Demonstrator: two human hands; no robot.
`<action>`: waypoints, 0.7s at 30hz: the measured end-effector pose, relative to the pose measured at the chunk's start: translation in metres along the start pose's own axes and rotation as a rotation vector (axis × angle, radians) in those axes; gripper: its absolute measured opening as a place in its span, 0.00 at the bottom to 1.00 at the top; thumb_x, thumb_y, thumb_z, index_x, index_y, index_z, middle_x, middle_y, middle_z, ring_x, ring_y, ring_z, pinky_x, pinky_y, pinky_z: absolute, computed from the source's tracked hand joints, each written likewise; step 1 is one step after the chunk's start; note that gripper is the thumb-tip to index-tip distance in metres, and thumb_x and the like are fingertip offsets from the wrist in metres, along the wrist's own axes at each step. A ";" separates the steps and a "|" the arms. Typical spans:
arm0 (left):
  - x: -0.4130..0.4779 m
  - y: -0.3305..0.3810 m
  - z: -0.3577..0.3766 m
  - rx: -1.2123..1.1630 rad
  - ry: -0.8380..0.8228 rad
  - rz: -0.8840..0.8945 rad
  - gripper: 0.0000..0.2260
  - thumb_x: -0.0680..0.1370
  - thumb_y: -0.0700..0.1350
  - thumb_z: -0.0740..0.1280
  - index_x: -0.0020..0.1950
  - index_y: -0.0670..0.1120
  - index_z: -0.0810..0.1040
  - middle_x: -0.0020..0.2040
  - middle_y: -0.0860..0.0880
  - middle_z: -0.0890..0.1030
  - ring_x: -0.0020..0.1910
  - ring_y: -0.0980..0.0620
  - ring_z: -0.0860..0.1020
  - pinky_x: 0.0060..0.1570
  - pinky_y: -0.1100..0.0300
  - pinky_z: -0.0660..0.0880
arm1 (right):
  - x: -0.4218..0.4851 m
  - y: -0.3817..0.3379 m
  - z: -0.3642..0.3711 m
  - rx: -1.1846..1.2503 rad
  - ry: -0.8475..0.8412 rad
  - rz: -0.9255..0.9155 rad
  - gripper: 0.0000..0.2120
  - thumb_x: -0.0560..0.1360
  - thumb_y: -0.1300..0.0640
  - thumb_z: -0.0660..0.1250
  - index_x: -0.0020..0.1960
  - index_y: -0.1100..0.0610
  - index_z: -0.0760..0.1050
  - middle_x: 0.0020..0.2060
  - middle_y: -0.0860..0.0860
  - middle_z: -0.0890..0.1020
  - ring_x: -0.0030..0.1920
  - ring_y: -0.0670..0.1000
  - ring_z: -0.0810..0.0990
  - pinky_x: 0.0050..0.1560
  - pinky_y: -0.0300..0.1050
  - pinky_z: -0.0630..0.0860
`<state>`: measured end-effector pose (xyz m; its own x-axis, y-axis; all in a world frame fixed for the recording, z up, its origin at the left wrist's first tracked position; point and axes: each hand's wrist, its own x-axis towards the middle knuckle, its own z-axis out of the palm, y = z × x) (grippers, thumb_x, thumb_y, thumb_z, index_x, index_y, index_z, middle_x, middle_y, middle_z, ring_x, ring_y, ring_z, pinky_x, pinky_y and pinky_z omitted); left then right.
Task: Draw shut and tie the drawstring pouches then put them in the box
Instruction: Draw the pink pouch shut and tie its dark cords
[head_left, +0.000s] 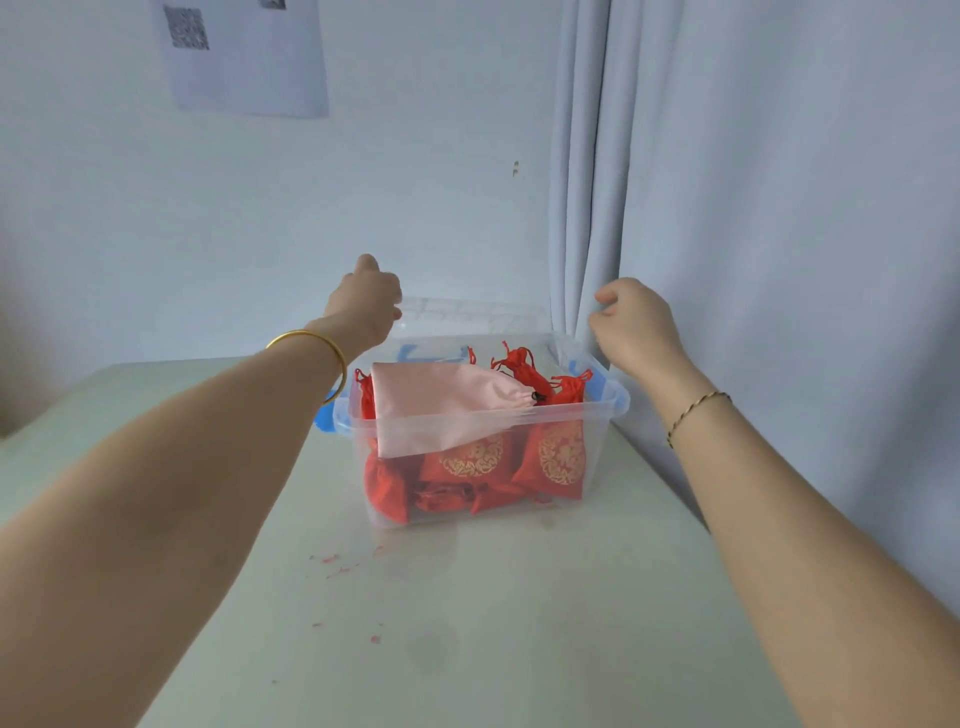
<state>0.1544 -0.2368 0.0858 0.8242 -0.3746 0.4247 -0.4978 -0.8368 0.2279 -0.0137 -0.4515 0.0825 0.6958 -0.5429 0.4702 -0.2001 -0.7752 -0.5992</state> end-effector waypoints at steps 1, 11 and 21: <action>0.000 0.000 -0.007 -0.030 0.055 0.021 0.09 0.78 0.38 0.63 0.57 0.40 0.75 0.62 0.39 0.67 0.55 0.40 0.73 0.52 0.52 0.71 | -0.001 0.000 -0.001 0.005 0.013 -0.002 0.17 0.76 0.62 0.57 0.65 0.61 0.68 0.61 0.57 0.75 0.60 0.57 0.74 0.55 0.44 0.69; -0.101 0.009 -0.055 -0.236 0.171 0.358 0.13 0.75 0.36 0.66 0.60 0.42 0.74 0.58 0.43 0.67 0.54 0.48 0.73 0.54 0.62 0.67 | -0.027 -0.008 -0.001 0.406 0.271 0.228 0.18 0.80 0.51 0.50 0.60 0.62 0.68 0.58 0.59 0.74 0.56 0.60 0.73 0.49 0.44 0.66; -0.137 -0.015 -0.046 -0.325 -0.044 0.264 0.14 0.75 0.45 0.69 0.60 0.46 0.76 0.61 0.45 0.70 0.61 0.49 0.69 0.64 0.56 0.65 | -0.036 0.018 0.012 0.067 -0.089 0.203 0.23 0.74 0.60 0.60 0.70 0.54 0.66 0.68 0.56 0.70 0.66 0.59 0.70 0.62 0.52 0.70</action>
<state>0.0363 -0.1543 0.0647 0.6641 -0.5822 0.4691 -0.7470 -0.5425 0.3842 -0.0341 -0.4422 0.0468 0.7048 -0.6527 0.2780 -0.2980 -0.6280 -0.7189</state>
